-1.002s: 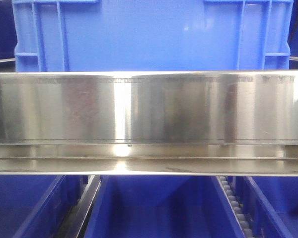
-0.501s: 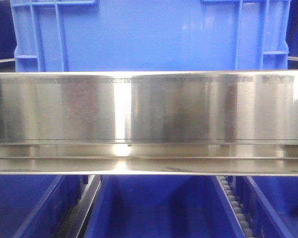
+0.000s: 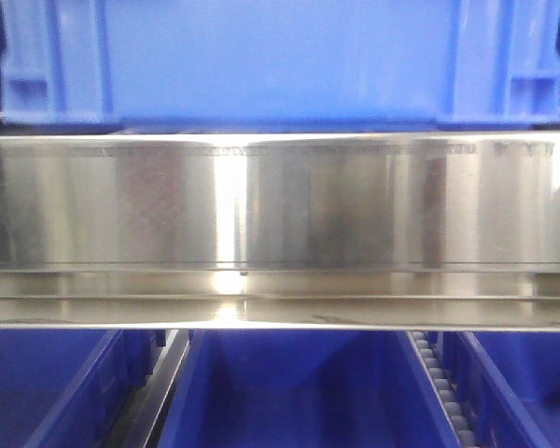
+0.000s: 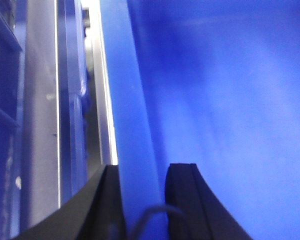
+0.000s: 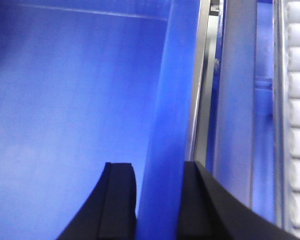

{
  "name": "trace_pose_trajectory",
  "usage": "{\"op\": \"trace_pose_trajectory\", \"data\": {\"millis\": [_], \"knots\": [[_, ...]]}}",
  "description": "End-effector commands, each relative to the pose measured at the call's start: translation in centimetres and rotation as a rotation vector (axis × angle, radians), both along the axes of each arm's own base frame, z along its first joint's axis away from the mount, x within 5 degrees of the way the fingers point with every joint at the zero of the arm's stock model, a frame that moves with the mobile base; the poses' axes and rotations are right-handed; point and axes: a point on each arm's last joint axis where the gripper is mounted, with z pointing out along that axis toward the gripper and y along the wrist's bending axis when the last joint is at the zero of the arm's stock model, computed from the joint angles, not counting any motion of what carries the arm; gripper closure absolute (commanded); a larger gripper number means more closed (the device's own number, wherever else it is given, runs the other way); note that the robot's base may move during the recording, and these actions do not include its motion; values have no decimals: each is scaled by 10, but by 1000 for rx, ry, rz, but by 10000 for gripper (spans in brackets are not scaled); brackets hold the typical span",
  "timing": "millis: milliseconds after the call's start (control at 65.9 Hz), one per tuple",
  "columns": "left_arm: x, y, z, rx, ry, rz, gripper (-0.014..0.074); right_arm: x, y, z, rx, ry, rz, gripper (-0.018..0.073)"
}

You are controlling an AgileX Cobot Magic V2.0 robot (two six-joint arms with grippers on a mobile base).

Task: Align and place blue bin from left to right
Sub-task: 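Lift the gripped blue bin up off the shelf with both grippers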

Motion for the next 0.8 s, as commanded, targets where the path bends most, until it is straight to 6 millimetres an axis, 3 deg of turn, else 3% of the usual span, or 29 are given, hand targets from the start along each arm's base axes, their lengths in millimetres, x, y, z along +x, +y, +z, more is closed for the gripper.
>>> {"op": "trace_pose_trajectory", "data": {"millis": [0, 379, 789], "knots": [[-19, 7, 33, -23, -114, -7, 707, -15, -7, 31, -26, -136, -7, 711], [-53, 18, 74, -63, -229, -7, 707, -44, -12, 75, -1, -325, -14, 711], [-64, 19, 93, -110, -338, -22, 707, -61, -15, 102, 25, -474, -19, 711]]}}
